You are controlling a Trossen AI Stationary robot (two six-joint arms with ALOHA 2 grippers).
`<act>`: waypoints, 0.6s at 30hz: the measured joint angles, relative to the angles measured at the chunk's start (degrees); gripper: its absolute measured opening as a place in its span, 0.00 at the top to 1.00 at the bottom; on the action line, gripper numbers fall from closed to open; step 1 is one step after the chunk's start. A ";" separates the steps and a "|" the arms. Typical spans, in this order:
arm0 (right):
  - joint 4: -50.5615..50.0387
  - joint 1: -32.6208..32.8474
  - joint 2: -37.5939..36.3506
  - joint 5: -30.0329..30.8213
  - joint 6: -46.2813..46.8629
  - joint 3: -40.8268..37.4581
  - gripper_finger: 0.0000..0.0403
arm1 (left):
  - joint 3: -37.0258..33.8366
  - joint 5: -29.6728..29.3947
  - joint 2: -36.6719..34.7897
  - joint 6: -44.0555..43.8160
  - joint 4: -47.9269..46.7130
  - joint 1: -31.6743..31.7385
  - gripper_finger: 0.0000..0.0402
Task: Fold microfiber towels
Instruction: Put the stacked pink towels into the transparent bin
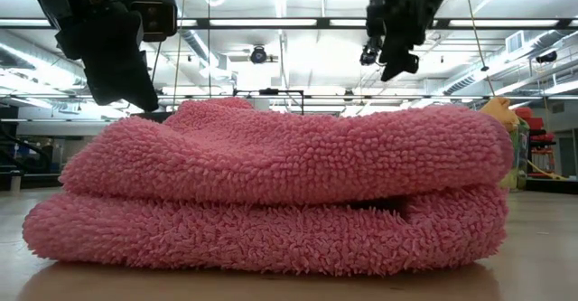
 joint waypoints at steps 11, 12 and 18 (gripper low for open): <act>22.90 33.75 0.43 1.75 23.33 -12.45 0.40 | 0.00 7.31 0.00 0.65 6.55 -0.11 0.87; 26.17 36.28 1.11 2.85 25.82 -13.25 0.40 | 0.00 7.66 0.00 0.41 6.55 -0.11 0.88; 38.12 47.98 8.87 8.73 33.89 -13.83 0.40 | 0.00 11.14 0.00 -2.52 6.92 -0.06 0.89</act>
